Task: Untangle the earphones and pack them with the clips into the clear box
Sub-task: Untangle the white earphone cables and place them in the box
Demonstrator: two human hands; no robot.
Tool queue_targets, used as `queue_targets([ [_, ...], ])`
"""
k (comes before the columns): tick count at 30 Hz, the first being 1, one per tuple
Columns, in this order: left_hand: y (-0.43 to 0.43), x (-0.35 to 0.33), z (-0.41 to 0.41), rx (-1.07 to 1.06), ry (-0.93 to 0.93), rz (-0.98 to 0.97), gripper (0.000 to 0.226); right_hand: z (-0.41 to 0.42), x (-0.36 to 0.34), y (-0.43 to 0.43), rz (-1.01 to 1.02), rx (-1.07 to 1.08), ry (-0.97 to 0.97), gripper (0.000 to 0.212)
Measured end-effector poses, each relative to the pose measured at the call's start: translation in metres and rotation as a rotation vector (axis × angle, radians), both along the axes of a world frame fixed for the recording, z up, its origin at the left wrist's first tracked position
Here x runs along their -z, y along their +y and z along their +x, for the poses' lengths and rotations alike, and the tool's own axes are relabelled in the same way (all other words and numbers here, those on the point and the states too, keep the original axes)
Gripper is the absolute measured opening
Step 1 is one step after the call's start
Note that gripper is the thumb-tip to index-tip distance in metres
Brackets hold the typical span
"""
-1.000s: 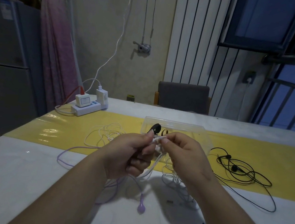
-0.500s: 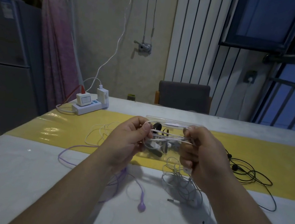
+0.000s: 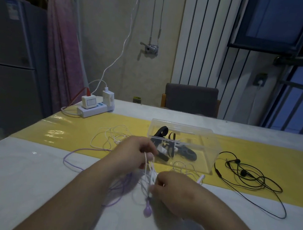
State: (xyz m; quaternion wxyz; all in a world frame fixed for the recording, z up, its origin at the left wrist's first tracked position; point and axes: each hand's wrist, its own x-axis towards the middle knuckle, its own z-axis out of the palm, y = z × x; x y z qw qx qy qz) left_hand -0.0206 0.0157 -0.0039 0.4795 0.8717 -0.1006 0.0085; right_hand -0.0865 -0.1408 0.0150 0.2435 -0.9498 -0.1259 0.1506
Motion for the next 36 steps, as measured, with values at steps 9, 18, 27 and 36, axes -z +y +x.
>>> queue_targets([
  [9, -0.023, 0.018, 0.001, 0.089, -0.178, 0.322, 0.018, 0.002, -0.005, -0.007, -0.463, -0.041, 0.044, 0.032],
  [18, -0.038, 0.019, -0.003, 0.217, -0.164, 0.238, 0.057, 0.005, 0.001, -0.003, -0.474, 0.057, -0.043, 0.034],
  [27, -0.026, 0.006, -0.005, 0.084, -0.353, 0.341, 0.038, 0.006, 0.007, -0.008, -0.476, 0.065, -0.057, 0.015],
  [36, -0.034, 0.015, -0.004, 0.117, -0.204, 0.412, 0.023, 0.004, 0.012, 0.004, -0.364, -0.076, -0.183, 0.035],
])
